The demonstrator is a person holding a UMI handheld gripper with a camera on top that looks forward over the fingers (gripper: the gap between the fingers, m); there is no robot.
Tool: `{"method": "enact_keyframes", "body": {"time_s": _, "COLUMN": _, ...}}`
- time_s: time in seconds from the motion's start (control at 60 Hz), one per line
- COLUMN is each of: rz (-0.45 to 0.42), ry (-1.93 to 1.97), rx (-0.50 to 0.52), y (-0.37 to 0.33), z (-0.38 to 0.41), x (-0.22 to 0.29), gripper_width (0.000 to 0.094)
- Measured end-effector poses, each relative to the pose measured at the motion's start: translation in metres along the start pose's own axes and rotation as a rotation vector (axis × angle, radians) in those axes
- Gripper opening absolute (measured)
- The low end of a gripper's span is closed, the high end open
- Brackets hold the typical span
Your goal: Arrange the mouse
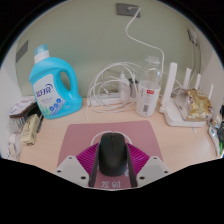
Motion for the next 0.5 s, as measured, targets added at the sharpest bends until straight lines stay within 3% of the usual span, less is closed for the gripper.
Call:
{"method": "enact_keyframes", "body": {"time_s": 0.05, "rz": 0.002, "ry": 0.002, "rx": -0.016, "y": -0.005, "z": -0.003, "x": 0.001, "gripper_width": 0.0555}}
{"method": "enact_keyframes", "body": {"time_s": 0.1, "rz": -0.007, "ry": 0.0, "rx": -0.03, "y": -0.015, "z": -0.005, "x": 0.004, "gripper_width": 0.078}}
{"method": "enact_keyframes", "body": {"time_s": 0.133, "rz": -0.012, "ry": -0.006, "rx": -0.039, "y": -0.024, "z": -0.007, "x": 0.006, "gripper_width": 0.0869}}
{"method": "enact_keyframes", "body": {"time_s": 0.183, "rz": -0.024, "ry": -0.011, "rx": -0.047, "y": -0.04, "z": -0.007, "x": 0.011, "gripper_width": 0.0833}}
{"method": "enact_keyframes", "body": {"time_s": 0.5, "rz": -0.093, "ry": -0.036, "rx": -0.092, "y": -0.207, "z": 0.006, "x": 0.008, "gripper_width": 0.0852}}
Point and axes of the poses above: the point between the fingertips, and its own axes, seen from behind it with the camera up: z to the left, x up, y forward, the way the camera looks, the point moved 5 cm from there along -y, backward, against the way the camera looks, and after that the axes turned 4 degrees about -x, right-handed, at the moved point
